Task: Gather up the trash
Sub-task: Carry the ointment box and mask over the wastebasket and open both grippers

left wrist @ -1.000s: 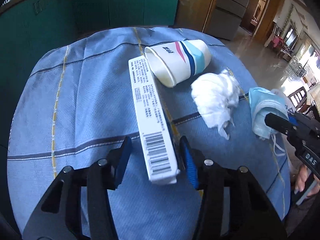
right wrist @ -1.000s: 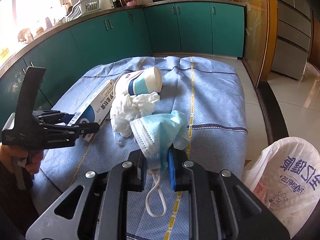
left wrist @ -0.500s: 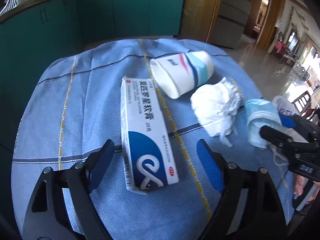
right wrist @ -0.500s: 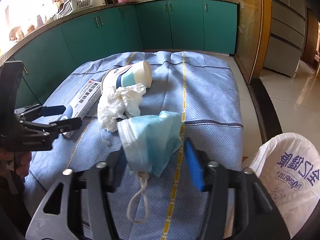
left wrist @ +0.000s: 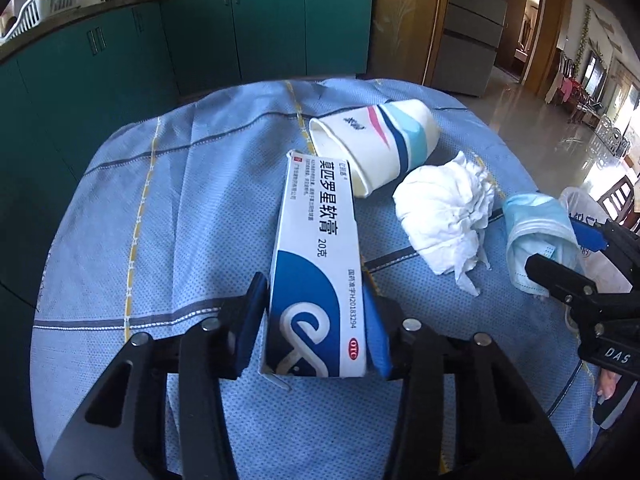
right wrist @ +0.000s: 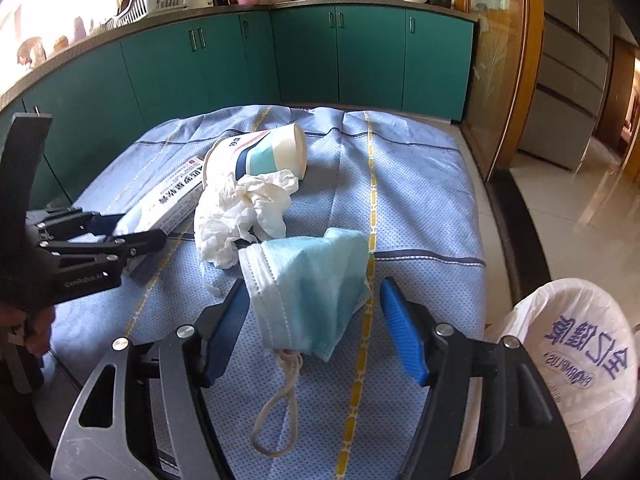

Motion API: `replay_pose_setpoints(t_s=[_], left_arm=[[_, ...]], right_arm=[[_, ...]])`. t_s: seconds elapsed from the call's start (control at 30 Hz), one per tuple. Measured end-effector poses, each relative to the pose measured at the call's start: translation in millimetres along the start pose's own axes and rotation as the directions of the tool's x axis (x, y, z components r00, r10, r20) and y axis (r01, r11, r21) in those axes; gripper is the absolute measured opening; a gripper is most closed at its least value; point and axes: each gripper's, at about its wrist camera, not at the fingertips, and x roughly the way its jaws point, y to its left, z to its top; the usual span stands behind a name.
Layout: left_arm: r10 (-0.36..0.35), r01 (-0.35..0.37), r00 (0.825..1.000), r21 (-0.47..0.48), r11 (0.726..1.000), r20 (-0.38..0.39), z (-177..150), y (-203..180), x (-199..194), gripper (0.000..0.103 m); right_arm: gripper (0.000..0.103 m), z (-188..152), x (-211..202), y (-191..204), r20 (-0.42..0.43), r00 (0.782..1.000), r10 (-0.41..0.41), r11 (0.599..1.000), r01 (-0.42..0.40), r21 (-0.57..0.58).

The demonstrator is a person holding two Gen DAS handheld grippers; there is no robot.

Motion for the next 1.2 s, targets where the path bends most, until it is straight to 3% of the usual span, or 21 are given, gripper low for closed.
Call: replay_pose_setpoints(t_s=[0.1,0.23,0.53,0.73,1.0,1.2], left_arm=[[0.002,-0.003,1.0,0.017,1.0,0.031,0.2,-4.7,-7.8,0.046],[0.005,-0.007,0.997,0.031,1.0,0.077,0.1,-10.1,-16.9,0.045],[0.015,-0.024,0.988,0.055,0.998,0.154,0.5,-21.3,-43.7,0.045],[-0.039,0.015,0.972,0.103,0.995,0.233,-2.7,-36.6,-68.8,0.045],[-0.14,0.094,0.942,0.162,0.982,0.305,-12.3,-70.1,-87.1,0.045],[-0.238,0.173,0.922,0.228,0.958,0.304,-12.2,-122.7,-92.3,0.045]], right_arm=[[0.037,-2.1,3.0,2.2,-0.018,1.0,0.017,1.0,-0.017,-0.011],[0.025,-2.9,-1.1,5.7,-0.008,1.0,0.016,0.999,-0.016,-0.037],[0.024,-7.1,-41.5,4.3,0.094,0.995,0.032,0.998,-0.027,-0.06],[0.024,-18.5,-76.1,-16.7,0.176,0.984,0.019,1.0,-0.016,-0.024],[0.024,-42.0,-115.0,-73.7,0.232,0.966,-0.113,0.988,0.084,0.13],[0.024,-76.7,-154.0,-119.2,0.263,0.932,-0.25,0.945,0.175,0.277]])
